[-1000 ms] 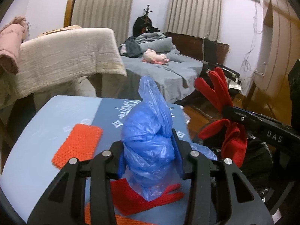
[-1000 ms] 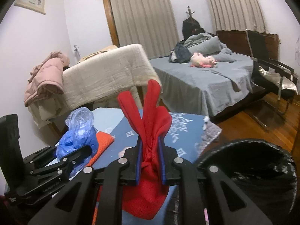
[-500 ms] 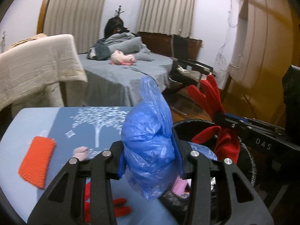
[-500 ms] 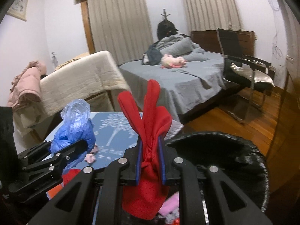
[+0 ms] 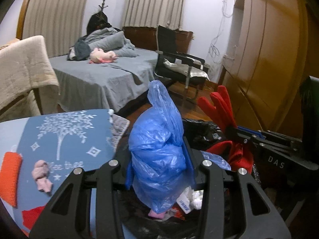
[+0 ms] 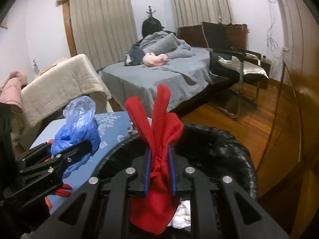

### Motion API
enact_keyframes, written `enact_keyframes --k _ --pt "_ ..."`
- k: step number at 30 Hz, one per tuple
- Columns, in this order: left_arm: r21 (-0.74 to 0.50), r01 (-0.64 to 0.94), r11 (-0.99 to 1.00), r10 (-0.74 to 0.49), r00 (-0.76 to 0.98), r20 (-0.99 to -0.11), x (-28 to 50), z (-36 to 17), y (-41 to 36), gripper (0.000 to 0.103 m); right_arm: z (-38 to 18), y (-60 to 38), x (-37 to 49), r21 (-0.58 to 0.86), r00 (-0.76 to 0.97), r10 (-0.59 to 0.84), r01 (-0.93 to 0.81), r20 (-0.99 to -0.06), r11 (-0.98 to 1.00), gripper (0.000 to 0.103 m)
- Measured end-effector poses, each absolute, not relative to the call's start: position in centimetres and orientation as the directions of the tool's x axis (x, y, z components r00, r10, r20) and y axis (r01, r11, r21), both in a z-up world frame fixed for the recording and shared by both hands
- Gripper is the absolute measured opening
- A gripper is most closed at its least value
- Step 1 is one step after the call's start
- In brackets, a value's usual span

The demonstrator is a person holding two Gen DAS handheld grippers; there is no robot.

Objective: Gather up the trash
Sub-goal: 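Carry the blue bag and red glove over the bin and release both, then move both tools back over the orange mesh pad and pink cloth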

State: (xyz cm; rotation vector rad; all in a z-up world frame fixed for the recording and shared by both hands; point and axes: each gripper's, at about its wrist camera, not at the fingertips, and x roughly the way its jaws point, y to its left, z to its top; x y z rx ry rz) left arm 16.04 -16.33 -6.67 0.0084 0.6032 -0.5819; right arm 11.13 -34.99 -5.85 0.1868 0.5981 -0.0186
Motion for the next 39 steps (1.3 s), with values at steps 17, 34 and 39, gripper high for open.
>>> enact_keyframes --k 17,34,39 --pt "-0.191 0.525 0.829 -0.535 0.648 -0.542 16.9 -6.8 -16.5 0.069 -6.4 -37.6 9.9 0.179 0.831 -0.023 0.147 -0.556 0.973 0.058" --pt "-0.107 0.305 0.946 -0.316 0.801 -0.509 15.9 -4.6 -5.0 0.089 -4.2 -30.5 11.5 0.167 0.86 0.053 0.037 -0.507 0.985 0.097" --pt "-0.099 0.214 0.972 -0.234 0.823 -0.518 15.9 -4.8 -0.6 0.089 -4.1 -26.5 13.2 0.169 0.855 0.116 -0.034 -0.506 0.985 0.097"
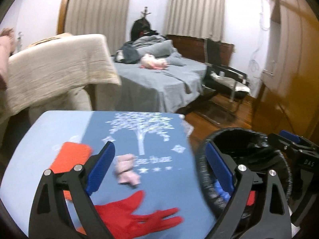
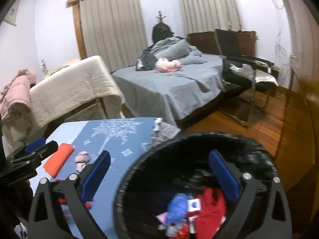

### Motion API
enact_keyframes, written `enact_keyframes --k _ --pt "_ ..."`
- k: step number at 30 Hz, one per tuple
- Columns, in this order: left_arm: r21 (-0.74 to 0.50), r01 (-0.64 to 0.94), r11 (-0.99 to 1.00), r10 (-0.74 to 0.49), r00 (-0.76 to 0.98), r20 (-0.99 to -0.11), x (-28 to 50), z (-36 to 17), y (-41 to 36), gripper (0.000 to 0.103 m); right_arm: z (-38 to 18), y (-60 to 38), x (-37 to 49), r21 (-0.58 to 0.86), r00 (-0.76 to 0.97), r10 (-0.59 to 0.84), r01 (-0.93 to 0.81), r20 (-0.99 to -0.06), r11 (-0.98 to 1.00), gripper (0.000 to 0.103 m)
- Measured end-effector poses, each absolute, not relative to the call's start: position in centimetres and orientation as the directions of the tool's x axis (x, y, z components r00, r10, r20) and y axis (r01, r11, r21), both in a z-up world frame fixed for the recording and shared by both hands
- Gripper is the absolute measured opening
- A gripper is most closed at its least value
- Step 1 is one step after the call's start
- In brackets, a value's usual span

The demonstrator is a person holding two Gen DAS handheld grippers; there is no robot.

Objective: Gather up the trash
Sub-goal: 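Move both tools back over the orange mesh pad and pink cloth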

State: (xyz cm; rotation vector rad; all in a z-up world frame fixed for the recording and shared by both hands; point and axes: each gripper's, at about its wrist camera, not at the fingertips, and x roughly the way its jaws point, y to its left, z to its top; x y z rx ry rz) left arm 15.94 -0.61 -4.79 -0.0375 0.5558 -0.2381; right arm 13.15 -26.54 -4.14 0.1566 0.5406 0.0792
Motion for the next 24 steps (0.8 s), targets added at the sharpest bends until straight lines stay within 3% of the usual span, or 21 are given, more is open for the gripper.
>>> enact_keyframes --k 13,24 --pt "-0.063 0.012 0.998 -0.045 0.837 -0.545 17.2 -6.0 10.4 0.089 -5.3 -16.1 17.8 0.165 0.814 0.259 -0.202 -0.52 0.965 0.097" --pt "-0.048 -0.064 0.997 0.02 0.779 -0.627 19.7 -10.2 14.8 0.089 -8.9 -10.8 21.4 0.144 0.768 0.279 -0.241 -0.576 0.96 0.097"
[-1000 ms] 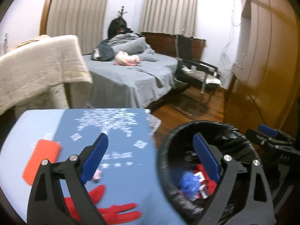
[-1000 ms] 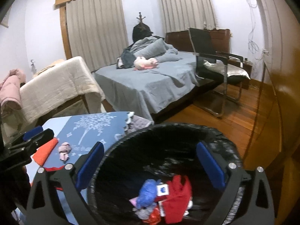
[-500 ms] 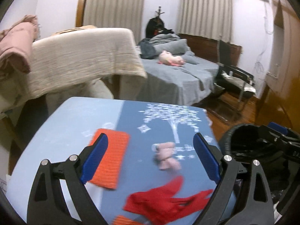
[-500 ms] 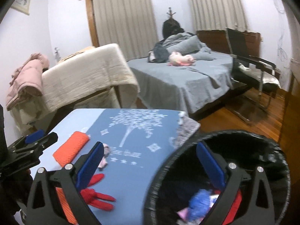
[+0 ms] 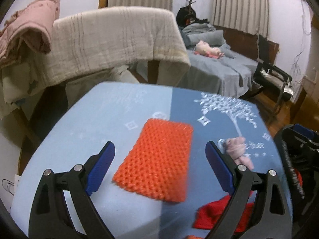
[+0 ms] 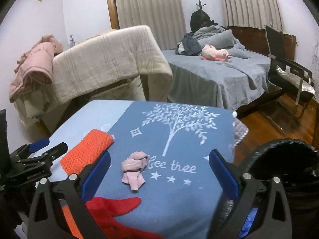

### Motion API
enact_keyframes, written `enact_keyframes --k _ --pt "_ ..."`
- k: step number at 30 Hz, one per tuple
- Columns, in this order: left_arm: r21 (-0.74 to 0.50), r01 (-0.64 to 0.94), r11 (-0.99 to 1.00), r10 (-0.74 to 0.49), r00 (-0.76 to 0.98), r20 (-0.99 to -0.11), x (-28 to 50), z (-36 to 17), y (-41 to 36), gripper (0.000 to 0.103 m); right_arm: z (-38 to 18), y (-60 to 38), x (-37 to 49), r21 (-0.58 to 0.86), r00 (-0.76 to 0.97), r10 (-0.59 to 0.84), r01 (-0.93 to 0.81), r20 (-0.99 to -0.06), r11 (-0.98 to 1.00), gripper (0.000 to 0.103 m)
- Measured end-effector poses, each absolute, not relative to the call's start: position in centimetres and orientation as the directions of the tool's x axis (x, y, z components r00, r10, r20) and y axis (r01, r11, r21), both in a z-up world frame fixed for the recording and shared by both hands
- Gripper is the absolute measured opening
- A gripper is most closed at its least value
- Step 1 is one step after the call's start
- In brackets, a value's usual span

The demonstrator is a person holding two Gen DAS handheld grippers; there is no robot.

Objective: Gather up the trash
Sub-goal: 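Move both tools back over the orange mesh pad and pink cloth, then grasp the orange mesh pad with the left gripper while the right gripper approaches the pink cloth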

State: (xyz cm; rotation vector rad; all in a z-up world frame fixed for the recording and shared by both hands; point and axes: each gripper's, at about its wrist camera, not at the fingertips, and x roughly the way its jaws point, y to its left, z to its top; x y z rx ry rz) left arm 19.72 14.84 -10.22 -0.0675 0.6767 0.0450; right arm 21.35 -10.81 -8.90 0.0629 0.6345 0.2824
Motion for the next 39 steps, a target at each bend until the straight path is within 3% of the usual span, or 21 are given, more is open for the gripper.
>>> enact_keyframes --k 9,13,19,32,35,39 --pt "-0.049 -0.068 0.997 0.015 0.723 -0.691 22.4 -13.4 15.7 0.089 -11.2 -9.3 22.9 0.128 0.741 0.266 -0.239 -0.617 0.962 0.097" --pt "-0.052 -0.068 0.996 0.007 0.672 -0.74 23.6 -14.9 15.7 0.075 -11.8 -8.8 23.5 0.124 0.732 0.264 -0.242 -0.628 0.962 0.097" --pt "-0.056 -0.069 0.996 0.002 0.653 -0.758 23.9 -15.5 15.9 0.073 -12.6 -8.0 24.2 0.125 0.719 0.271 -0.252 -0.64 0.96 0.097" --pt "-0.081 -0.043 0.996 -0.03 0.681 -0.732 23.3 -14.9 15.8 0.013 -13.4 -6.2 25.2 0.112 0.693 0.283 -0.281 -0.664 0.953 0.097" --pt "-0.087 -0.042 0.995 -0.034 0.69 -0.723 23.2 -14.7 15.8 0.012 -13.7 -5.8 25.6 0.101 0.68 0.282 -0.294 -0.677 0.951 0.096" --pt "-0.092 -0.046 0.995 -0.033 0.703 -0.71 23.0 -14.3 15.8 0.012 -14.4 -5.3 26.2 0.095 0.653 0.279 -0.302 -0.704 0.948 0.087"
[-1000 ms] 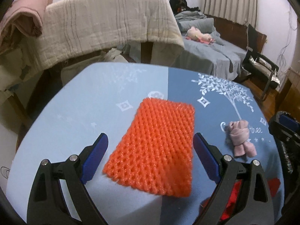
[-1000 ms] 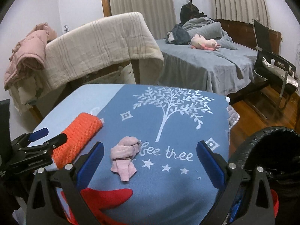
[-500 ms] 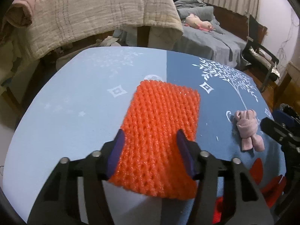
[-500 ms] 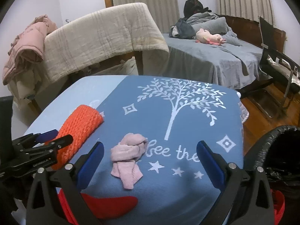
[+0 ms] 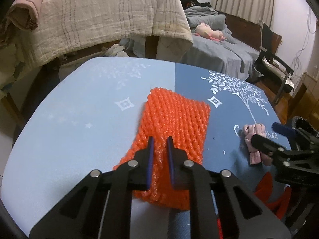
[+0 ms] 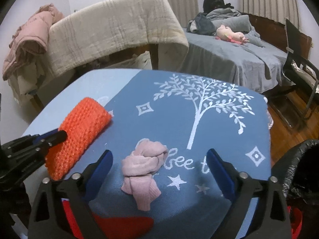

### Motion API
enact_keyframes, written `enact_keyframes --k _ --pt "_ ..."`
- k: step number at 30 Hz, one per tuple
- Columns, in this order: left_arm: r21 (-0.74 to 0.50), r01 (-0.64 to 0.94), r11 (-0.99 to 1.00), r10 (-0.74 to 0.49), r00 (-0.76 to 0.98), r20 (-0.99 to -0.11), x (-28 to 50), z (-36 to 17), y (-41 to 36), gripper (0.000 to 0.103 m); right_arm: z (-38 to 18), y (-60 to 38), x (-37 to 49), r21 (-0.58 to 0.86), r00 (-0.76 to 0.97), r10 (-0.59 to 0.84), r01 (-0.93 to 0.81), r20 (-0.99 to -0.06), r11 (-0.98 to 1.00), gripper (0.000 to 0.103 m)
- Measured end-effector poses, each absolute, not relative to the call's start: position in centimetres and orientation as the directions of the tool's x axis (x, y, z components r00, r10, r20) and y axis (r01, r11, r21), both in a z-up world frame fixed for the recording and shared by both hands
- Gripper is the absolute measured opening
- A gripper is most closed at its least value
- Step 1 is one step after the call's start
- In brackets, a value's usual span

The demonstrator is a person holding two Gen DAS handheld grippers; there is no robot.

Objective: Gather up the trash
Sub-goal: 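Grasp the orange mesh pad with the left gripper while the right gripper approaches the pink cloth, then grasp the pink knitted cloth with the right gripper while the left gripper holds the pad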

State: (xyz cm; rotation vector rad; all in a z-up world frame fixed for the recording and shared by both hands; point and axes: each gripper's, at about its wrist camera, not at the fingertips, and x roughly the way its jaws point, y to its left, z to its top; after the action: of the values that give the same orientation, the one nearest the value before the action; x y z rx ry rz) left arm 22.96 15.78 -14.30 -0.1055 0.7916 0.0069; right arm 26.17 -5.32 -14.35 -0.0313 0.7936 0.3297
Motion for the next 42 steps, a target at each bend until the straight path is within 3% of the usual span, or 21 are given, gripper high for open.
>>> enact_keyframes --k 4,7,9,42 --pt "-0.09 -0.044 0.995 -0.032 0.713 -0.7 22.8 -13.8 15.7 0.012 -14.9 -4.7 26.5 0.102 0.619 0.296 -0.329 -0.727 0.939 0.07" --pt "-0.094 -0.044 0.995 -0.034 0.721 -0.692 22.7 -13.3 15.6 0.012 -15.1 -4.3 26.7 0.143 0.58 0.348 -0.37 -0.737 0.918 0.045" --pt "-0.097 -0.043 0.994 -0.036 0.728 -0.685 22.6 -12.8 15.6 0.012 -14.9 -4.1 26.4 0.133 0.586 0.35 -0.381 -0.731 0.915 0.041" --pt "-0.132 0.102 0.986 -0.159 0.815 -0.557 17.7 -4.6 6.8 0.012 -3.0 -13.3 19.2 0.173 0.775 0.366 -0.325 -0.515 0.93 0.041"
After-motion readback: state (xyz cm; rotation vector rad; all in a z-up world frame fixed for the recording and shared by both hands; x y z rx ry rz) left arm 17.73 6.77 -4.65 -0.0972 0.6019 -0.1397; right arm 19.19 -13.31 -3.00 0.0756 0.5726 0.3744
